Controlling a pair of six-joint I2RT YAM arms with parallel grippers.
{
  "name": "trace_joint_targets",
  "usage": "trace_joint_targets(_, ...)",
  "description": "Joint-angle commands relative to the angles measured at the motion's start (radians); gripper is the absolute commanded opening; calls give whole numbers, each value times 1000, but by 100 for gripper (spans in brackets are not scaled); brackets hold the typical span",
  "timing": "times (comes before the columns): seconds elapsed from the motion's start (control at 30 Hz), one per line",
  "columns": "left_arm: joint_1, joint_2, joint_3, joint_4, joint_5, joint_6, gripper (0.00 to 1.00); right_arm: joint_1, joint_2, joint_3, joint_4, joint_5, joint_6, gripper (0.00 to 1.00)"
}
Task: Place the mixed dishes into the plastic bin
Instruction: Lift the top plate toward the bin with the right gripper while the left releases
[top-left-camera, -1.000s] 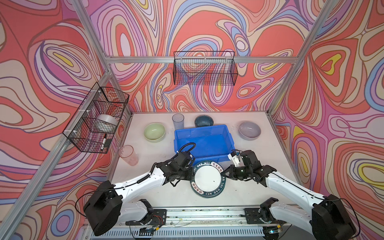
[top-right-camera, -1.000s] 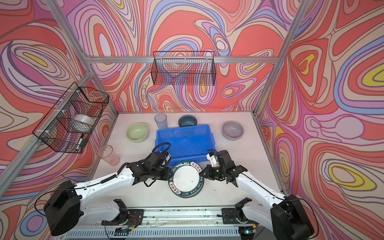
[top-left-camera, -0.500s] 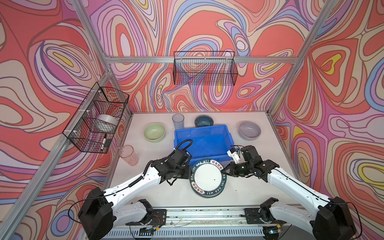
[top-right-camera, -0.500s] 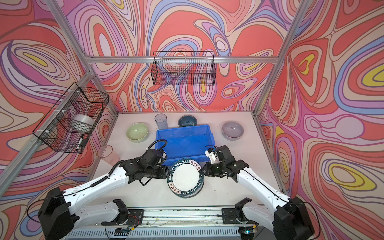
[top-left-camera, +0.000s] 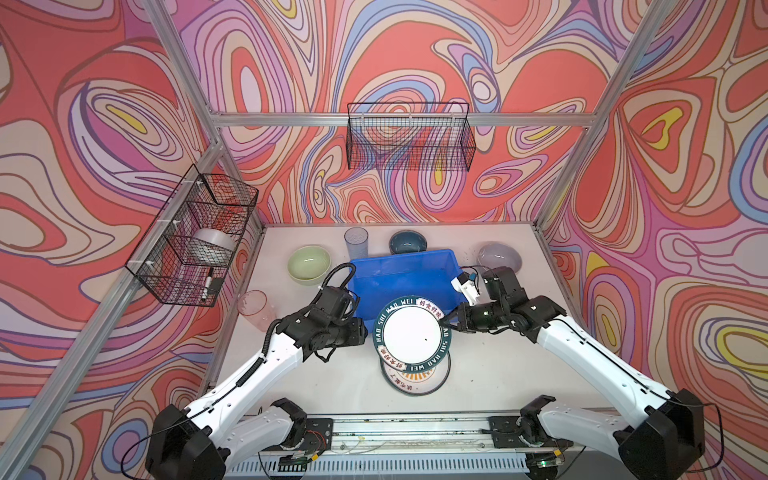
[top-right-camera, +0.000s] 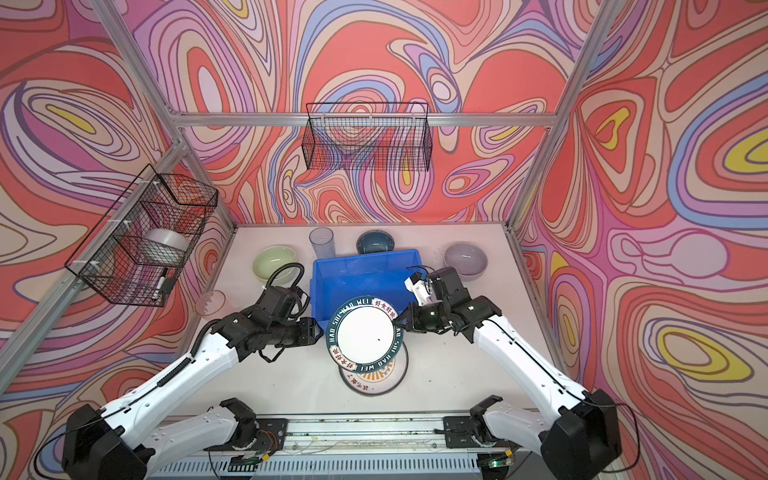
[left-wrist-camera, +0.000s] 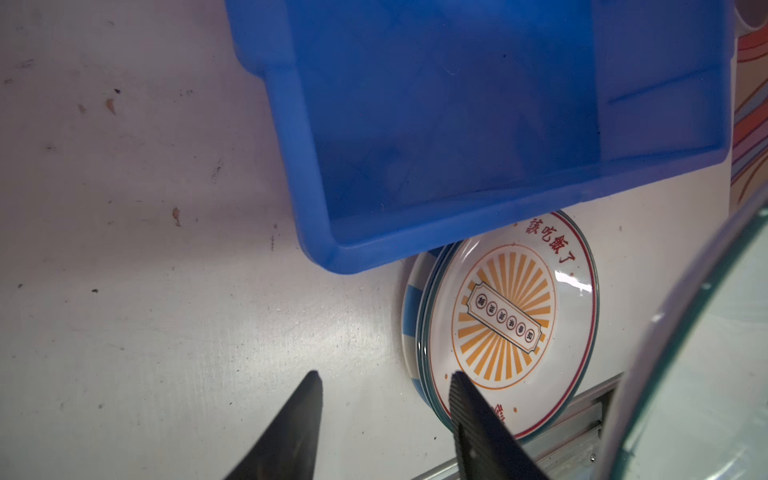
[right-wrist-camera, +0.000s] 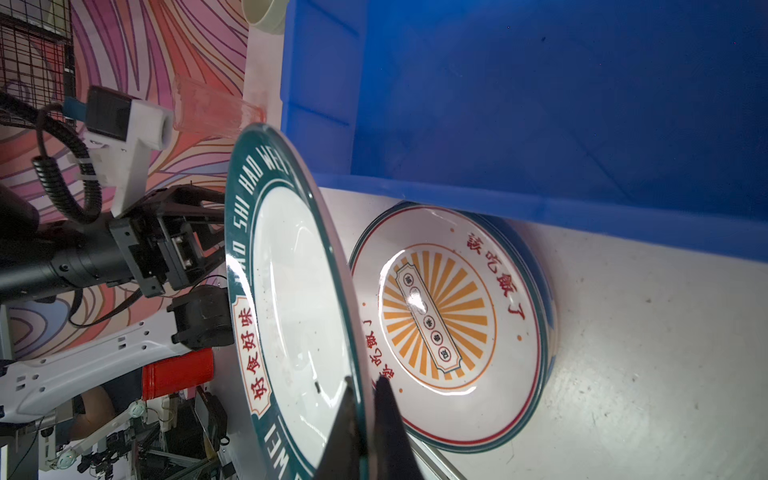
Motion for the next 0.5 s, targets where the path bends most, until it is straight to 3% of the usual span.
trace_joint_targets(0.0, 32, -6, 16, -43, 14, 25, 53, 0, 60, 73, -15, 40, -28, 0)
trace_joint_targets(0.3, 69, 93, 69, -4, -19, 76, 51, -36, 274, 296, 41, 73, -48, 0)
trace_joint_targets(0.47, 77, 146, 102, 4, -66, 94, 45, -44, 370, 387, 36, 140, -54, 0)
